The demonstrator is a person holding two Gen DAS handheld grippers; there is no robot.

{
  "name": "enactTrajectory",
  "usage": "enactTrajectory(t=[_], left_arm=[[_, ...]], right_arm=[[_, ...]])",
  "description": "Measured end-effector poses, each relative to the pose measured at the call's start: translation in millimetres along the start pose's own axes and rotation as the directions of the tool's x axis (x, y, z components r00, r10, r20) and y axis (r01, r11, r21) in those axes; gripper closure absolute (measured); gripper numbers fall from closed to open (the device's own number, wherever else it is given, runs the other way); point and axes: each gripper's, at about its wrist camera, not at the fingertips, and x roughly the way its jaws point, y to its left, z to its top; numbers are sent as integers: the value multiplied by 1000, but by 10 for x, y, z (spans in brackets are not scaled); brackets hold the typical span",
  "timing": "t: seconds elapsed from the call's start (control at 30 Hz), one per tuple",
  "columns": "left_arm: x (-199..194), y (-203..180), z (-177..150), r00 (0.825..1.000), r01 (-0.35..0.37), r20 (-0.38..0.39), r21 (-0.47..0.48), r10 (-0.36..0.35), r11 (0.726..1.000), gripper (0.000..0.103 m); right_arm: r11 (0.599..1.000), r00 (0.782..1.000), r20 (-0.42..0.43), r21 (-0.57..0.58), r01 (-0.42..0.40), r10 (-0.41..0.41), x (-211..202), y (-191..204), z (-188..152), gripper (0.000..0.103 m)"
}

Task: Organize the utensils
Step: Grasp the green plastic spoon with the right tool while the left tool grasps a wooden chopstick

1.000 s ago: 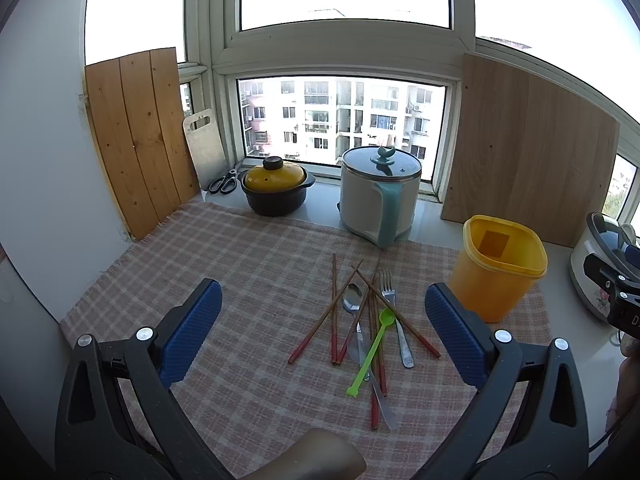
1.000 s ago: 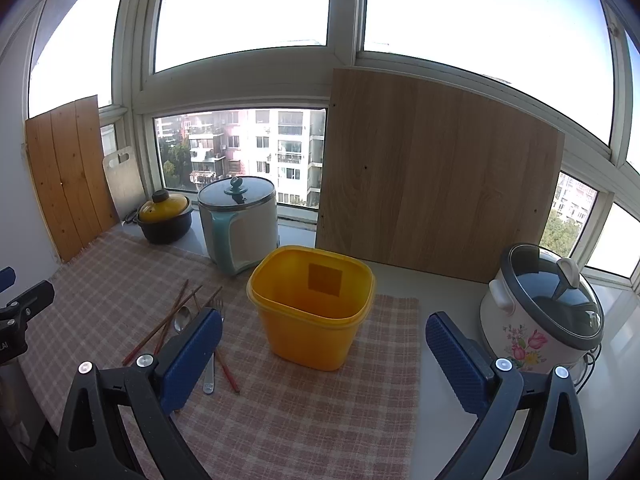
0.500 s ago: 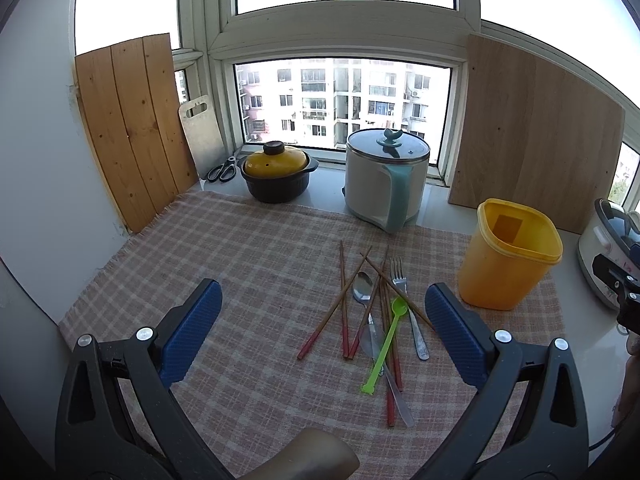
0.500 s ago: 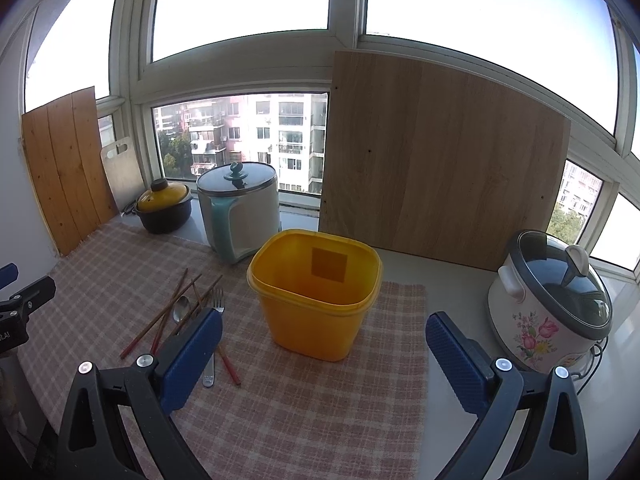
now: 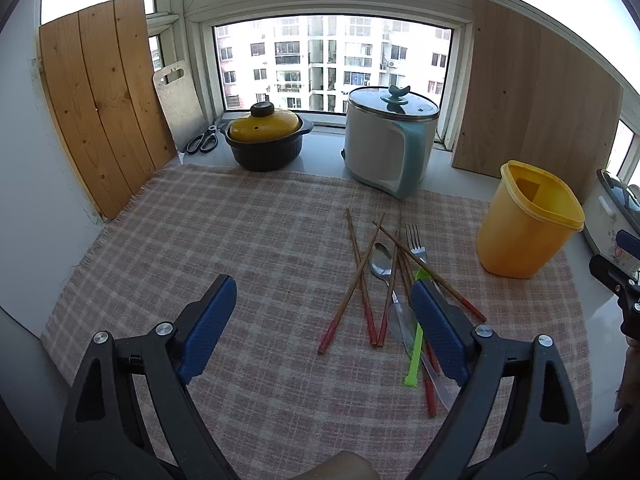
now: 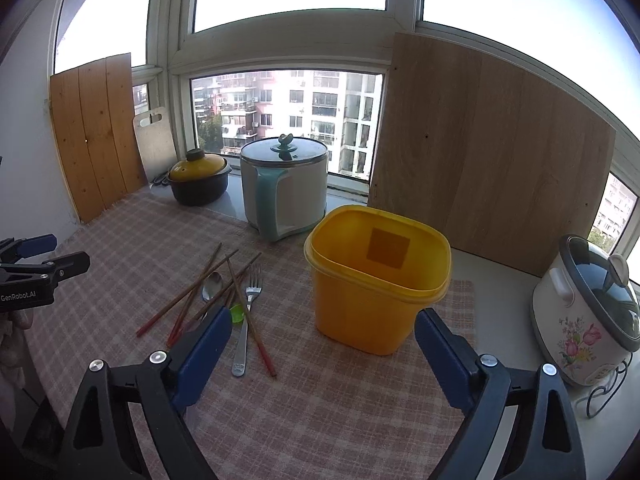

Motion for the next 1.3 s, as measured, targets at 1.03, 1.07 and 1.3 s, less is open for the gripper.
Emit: enactTrajectory(t=[1.03,1.07,1.3], left_arm=[[1792,147,237,850,417,-386,74,-359,906,78],[1824,126,246,847,421,-391,80,-360,904,78],[2010,-11,294,826,454,-426,115,-369,883,84]], right_arm=[[874,858,-372,459,-160,353,1404,642,-337,68],[863,853,-373,480,-159,365,1463,642,-341,69],[828,832,-386,542,-145,398,1735,701,-319,73]])
